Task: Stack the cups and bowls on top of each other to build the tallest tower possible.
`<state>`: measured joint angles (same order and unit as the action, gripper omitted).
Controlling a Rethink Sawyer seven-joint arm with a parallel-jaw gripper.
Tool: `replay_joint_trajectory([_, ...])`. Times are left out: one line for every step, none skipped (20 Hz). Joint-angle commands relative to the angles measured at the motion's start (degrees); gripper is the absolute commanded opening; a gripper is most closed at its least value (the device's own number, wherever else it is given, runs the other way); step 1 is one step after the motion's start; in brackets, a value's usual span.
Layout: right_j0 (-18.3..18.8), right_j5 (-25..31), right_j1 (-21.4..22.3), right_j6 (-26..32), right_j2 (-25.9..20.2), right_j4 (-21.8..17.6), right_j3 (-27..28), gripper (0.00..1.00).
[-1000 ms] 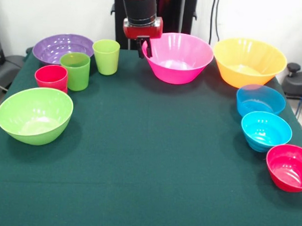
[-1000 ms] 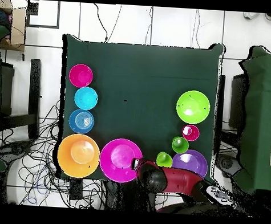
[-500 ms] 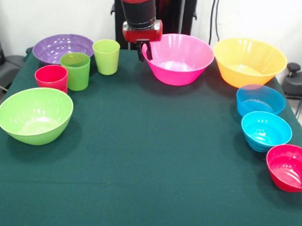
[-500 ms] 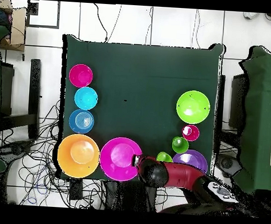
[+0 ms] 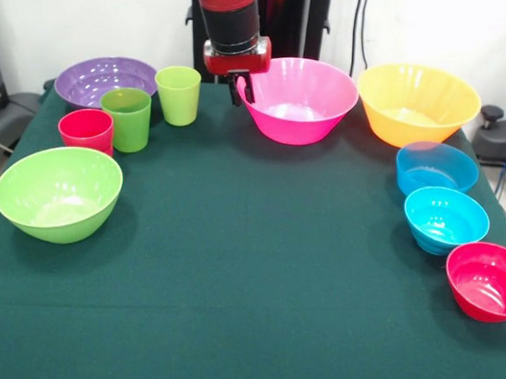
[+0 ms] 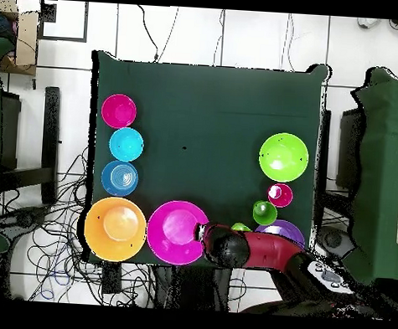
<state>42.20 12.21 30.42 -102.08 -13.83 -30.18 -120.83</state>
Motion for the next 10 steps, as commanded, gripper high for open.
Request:
replay_joint_trajectory([0.0, 4.0, -1.0, 4.2, -7.4, -2.2, 10.5, 0.00])
replay_joint_trajectory([0.2, 4.5, -1.0, 4.5, -7.6, -2.3, 10.6, 0.00])
replay_joint_trajectory([0.5, 5.0, -0.9, 4.8, -7.9, -2.4, 10.8, 0.00])
replay_joint_trajectory([0.6, 5.4, -0.9, 5.1, -8.1, -2.5, 11.0, 0.00])
replay_joint_trajectory([0.8, 5.8, -0.9, 5.4, -8.3, -2.6, 11.2, 0.00])
replay_joint_trajectory([0.9, 6.2, -0.9, 5.6, -8.5, -2.7, 11.4, 0.00])
replay_joint_trajectory([1.0, 6.6, -0.9, 5.9, -8.8, -2.7, 11.7, 0.00])
replay_joint_trajectory([1.2, 7.0, -0.9, 6.2, -9.0, -2.8, 11.9, 0.00])
replay_joint_trajectory([1.2, 7.4, -1.0, 6.4, -9.3, -2.8, 12.1, 0.00])
replay_joint_trajectory([1.3, 7.8, -1.1, 6.5, -9.6, -2.8, 12.3, 0.00])
